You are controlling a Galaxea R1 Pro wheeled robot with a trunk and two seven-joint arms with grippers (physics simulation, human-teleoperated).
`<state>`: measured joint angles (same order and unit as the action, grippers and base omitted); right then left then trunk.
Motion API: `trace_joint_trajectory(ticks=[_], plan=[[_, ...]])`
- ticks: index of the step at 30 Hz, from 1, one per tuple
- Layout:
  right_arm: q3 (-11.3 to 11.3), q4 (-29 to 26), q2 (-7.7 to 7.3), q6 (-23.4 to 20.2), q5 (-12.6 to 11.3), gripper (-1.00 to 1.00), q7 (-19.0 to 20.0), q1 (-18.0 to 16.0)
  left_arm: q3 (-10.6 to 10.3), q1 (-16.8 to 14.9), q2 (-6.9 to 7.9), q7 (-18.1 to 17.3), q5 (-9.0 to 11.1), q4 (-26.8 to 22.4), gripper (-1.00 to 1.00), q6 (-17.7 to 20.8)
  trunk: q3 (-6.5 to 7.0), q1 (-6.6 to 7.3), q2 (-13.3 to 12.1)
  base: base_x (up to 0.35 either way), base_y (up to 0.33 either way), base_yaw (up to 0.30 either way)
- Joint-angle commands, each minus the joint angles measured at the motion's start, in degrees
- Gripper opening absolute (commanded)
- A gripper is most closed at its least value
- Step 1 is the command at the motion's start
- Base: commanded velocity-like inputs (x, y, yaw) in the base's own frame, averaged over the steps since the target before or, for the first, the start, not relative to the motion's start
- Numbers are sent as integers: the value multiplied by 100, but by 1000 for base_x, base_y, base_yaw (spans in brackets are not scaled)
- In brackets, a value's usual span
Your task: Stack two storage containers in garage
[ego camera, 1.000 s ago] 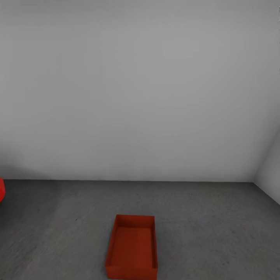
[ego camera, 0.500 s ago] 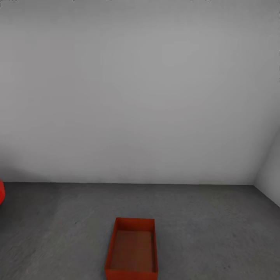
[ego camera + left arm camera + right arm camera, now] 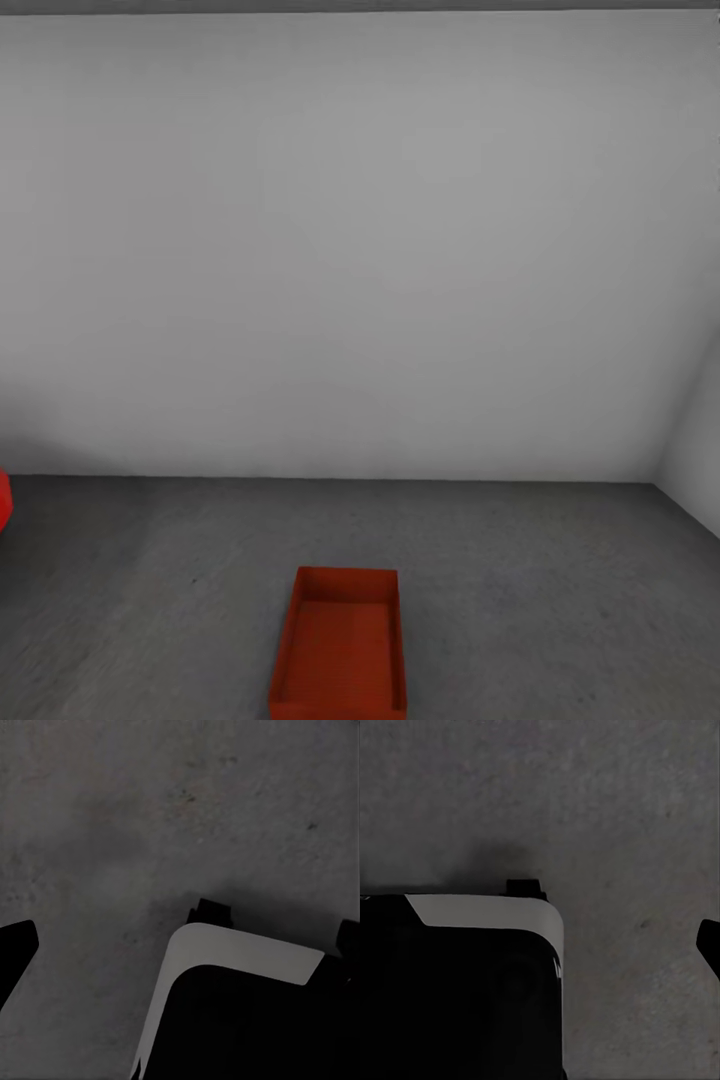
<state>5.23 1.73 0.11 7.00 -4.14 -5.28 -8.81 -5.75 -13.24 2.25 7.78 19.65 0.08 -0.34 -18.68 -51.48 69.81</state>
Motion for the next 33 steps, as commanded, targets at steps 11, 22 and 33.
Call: trace_joint_trajectory(ticks=[11, 22, 33], plan=[[91, 11, 6, 11, 35, 100, -51, -8, -49, -3, -17, 13, 48, 1, 100, -2, 6, 0, 4, 0, 0, 0], [65, 11, 7, 29, -34, 100, -20, -7, -49, -3, -17, 13, 48, 1, 100, -2, 28, 0, 4, 0, 0, -133], [62, 12, 7, 43, -6, 100, -17, -7, -49, -3, -14, 13, 48, 1, 100, -2, 65, 0, 4, 0, 0, -266]])
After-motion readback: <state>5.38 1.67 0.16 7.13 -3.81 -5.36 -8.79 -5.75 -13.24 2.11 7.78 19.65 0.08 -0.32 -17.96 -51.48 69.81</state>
